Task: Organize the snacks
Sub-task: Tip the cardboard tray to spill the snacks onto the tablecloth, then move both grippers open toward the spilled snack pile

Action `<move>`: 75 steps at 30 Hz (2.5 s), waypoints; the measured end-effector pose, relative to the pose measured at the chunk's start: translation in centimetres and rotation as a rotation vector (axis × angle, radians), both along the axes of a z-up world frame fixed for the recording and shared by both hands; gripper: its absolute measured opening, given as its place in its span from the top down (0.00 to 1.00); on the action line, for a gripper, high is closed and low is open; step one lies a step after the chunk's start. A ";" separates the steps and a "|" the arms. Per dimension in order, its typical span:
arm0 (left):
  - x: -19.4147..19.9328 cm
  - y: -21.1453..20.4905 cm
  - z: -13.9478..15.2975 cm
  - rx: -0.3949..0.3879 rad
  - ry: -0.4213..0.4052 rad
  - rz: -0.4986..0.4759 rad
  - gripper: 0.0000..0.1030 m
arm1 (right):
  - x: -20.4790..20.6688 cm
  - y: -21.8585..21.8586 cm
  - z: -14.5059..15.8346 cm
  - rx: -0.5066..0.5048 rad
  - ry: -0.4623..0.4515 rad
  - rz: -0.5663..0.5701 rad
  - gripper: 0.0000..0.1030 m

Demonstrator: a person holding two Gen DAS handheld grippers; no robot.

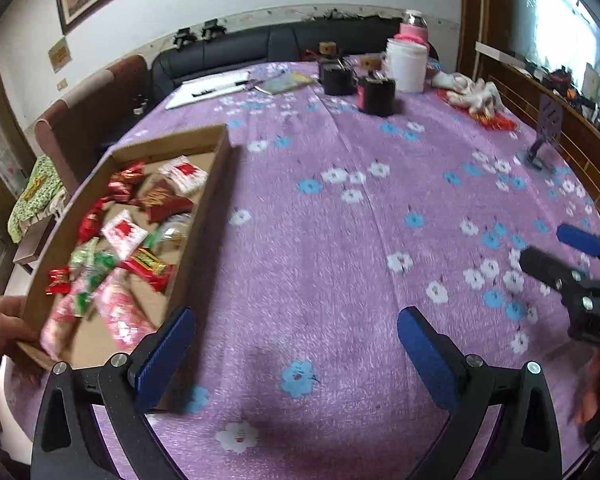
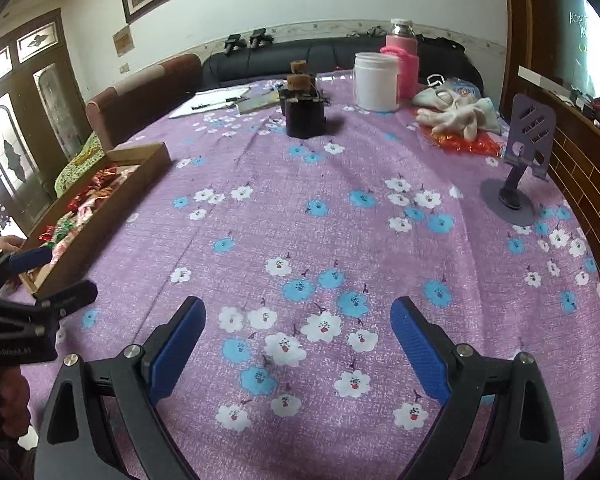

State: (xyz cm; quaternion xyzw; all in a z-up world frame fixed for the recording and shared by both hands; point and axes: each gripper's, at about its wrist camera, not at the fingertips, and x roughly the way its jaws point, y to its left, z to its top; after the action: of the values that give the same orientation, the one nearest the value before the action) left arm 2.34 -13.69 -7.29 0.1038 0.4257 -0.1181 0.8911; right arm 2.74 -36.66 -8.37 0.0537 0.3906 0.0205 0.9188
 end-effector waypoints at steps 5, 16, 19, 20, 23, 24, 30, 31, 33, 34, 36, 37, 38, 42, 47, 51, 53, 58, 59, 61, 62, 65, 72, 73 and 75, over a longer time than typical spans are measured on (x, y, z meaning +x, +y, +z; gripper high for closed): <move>-1.4 -2.7 -0.8 0.032 0.001 -0.125 0.01 | -0.1 -1.0 -1.0 -0.010 0.030 -0.061 0.10; 2.4 -3.9 -3.6 -0.036 0.161 -0.064 0.00 | -2.8 -6.8 -3.4 0.011 0.136 -0.313 0.09; 2.2 -3.8 -3.8 -0.050 0.106 -0.059 0.00 | -2.4 -6.7 -3.8 -0.011 0.163 -0.313 0.07; 2.2 -3.8 -3.8 -0.051 0.106 -0.059 0.00 | -2.3 -6.5 -3.9 -0.024 0.171 -0.311 0.03; 2.1 -3.6 -4.0 -0.054 0.103 -0.059 0.00 | -1.9 -5.7 -4.1 -0.076 0.200 -0.305 0.00; 2.1 -3.5 -4.1 -0.054 0.103 -0.059 0.00 | -1.9 -5.7 -4.2 -0.077 0.201 -0.306 0.00; 2.2 -3.4 -3.7 -0.054 0.106 -0.058 0.00 | -1.9 -5.9 -4.2 -0.065 0.201 -0.306 0.00; 2.3 -3.5 -3.8 -0.053 0.105 -0.058 0.00 | -1.9 -5.9 -4.3 -0.065 0.201 -0.306 0.00; 2.4 -3.4 -3.8 -0.053 0.105 -0.058 0.00 | -1.9 -5.9 -4.3 -0.065 0.201 -0.306 0.00; 2.3 -3.4 -3.9 -0.053 0.104 -0.058 0.00 | -1.9 -5.9 -4.3 -0.065 0.201 -0.306 0.00; 2.3 -3.4 -3.9 -0.053 0.104 -0.058 0.00 | -1.9 -5.9 -4.2 -0.065 0.201 -0.306 0.00; 2.4 -3.5 -3.9 -0.052 0.104 -0.059 0.00 | -1.9 -5.9 -4.2 -0.065 0.201 -0.306 0.00; 2.4 -3.5 -3.9 -0.052 0.104 -0.059 0.00 | -1.9 -5.9 -4.2 -0.065 0.201 -0.306 0.00; 2.4 -3.5 -3.9 -0.052 0.104 -0.059 0.00 | -1.9 -5.9 -4.2 -0.065 0.201 -0.306 0.00; 2.4 -3.5 -3.9 -0.053 0.104 -0.059 0.00 | -1.8 -5.9 -4.2 -0.065 0.201 -0.305 0.00; 2.4 -3.6 -3.9 -0.052 0.105 -0.059 0.00 | -1.9 -5.9 -4.2 -0.065 0.201 -0.305 0.00; 2.4 -3.6 -3.9 -0.052 0.105 -0.059 0.00 | -1.9 -5.9 -4.2 -0.064 0.200 -0.305 0.00; 2.4 -3.5 -3.9 -0.052 0.105 -0.060 0.00 | -1.9 -5.9 -4.2 -0.065 0.200 -0.305 0.00; 2.4 -3.5 -3.9 -0.053 0.105 -0.060 0.00 | -1.9 -5.9 -4.2 -0.064 0.200 -0.305 0.00; 2.4 -3.5 -3.9 -0.053 0.105 -0.059 0.00 | -1.9 -5.9 -4.2 -0.064 0.200 -0.306 0.00; 2.4 -3.6 -3.8 -0.052 0.106 -0.059 0.00 | -1.9 -6.0 -4.2 -0.065 0.200 -0.306 0.00; 2.7 -3.6 -3.7 -0.046 0.114 -0.073 0.00 | -1.9 -5.9 -4.2 -0.063 0.201 -0.313 0.00; 4.2 -0.9 -2.9 -0.078 0.185 -0.065 0.00 | -1.7 -5.7 -4.1 -0.057 0.220 -0.325 0.00; 4.2 -0.1 -2.3 -0.102 0.170 -0.065 0.00 | -1.4 -5.4 -4.0 -0.057 0.228 -0.311 0.00; 4.3 1.0 -1.1 -0.123 0.136 -0.065 0.00 | -0.6 -4.5 -3.8 -0.057 0.239 -0.269 0.00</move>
State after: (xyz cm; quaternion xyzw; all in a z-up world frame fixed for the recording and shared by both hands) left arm 6.69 -12.66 -8.42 0.0544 0.4737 -0.1795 0.8605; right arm 2.18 -41.19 -12.21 0.0815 0.4867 -0.1199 0.8615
